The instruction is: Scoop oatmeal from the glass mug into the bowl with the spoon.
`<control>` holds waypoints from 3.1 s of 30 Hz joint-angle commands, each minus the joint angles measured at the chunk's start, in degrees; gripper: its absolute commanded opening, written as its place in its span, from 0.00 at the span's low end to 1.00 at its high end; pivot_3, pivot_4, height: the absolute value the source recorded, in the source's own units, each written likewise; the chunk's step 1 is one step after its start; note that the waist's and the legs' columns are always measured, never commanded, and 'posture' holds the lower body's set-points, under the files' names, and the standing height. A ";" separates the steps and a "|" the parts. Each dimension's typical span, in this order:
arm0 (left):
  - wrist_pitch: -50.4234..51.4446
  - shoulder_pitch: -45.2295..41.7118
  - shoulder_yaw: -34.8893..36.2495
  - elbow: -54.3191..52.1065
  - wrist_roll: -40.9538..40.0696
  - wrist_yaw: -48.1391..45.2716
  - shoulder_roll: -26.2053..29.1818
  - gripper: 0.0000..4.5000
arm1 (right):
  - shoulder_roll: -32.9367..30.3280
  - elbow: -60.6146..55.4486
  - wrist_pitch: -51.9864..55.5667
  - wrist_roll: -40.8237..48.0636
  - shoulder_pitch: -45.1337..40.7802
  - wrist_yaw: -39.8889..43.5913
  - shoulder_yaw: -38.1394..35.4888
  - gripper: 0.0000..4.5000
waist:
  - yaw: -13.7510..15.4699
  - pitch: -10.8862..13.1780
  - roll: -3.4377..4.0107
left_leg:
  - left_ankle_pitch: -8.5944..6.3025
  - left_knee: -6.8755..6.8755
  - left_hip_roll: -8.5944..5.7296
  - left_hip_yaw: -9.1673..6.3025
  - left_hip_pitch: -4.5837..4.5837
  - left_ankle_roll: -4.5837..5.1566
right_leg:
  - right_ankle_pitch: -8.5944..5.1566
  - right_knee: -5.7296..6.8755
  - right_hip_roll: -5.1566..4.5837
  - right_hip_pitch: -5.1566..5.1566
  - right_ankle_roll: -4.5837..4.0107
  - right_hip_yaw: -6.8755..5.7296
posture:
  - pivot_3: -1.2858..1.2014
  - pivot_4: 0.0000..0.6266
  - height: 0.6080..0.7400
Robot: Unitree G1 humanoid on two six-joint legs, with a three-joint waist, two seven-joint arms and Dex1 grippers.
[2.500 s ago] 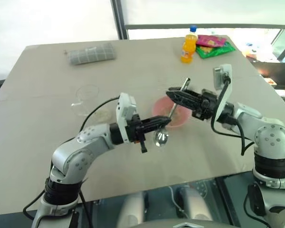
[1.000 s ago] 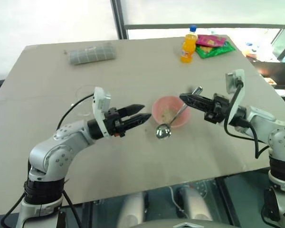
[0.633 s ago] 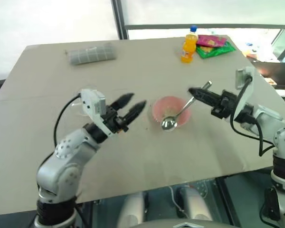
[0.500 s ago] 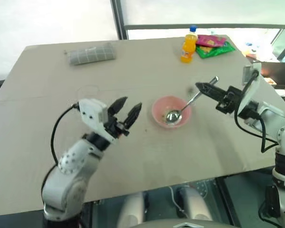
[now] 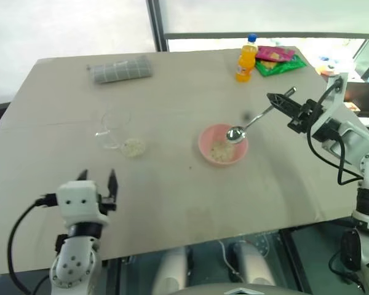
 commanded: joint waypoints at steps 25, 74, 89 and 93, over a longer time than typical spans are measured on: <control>-2.02 -29.47 6.45 33.31 -7.96 -12.31 11.50 0.63 | 1.11 -3.88 -2.60 -3.16 0.21 -0.42 -3.93 0.00 | -0.41 0.00 0.01 | 0.00 -0.02 -0.04 0.03 0.01 0.00 | 0.15 0.04 0.05 0.00 0.21 -0.01 | 0.52 0.24 1.00; -9.09 -55.13 -14.65 52.95 -3.58 -24.70 5.29 0.02 | 8.26 -2.04 -12.85 -30.59 -18.66 7.83 22.26 0.00 | -0.47 0.00 0.05 | 0.00 -0.05 -0.21 0.20 -0.18 0.00 | 0.22 -0.01 0.03 -0.11 0.30 -0.09 | 0.52 0.24 1.00; -9.60 -55.11 -15.98 51.68 -1.53 -26.47 6.05 0.02 | 12.04 3.10 -22.57 -47.95 -18.19 18.99 34.42 0.00 | -0.45 0.00 0.05 | 0.01 -0.04 -0.20 0.17 -0.18 -0.01 | 0.22 0.02 0.03 -0.12 0.30 -0.11 | 0.52 0.24 1.00; -9.45 -54.91 -15.99 51.35 -1.29 -26.54 5.97 0.02 | 12.78 3.09 -20.20 -48.64 -17.46 20.66 34.64 0.00 | -0.48 0.00 0.05 | 0.01 -0.04 -0.20 0.17 -0.17 -0.02 | 0.22 0.04 0.04 -0.12 0.30 -0.13 | 0.52 0.24 1.00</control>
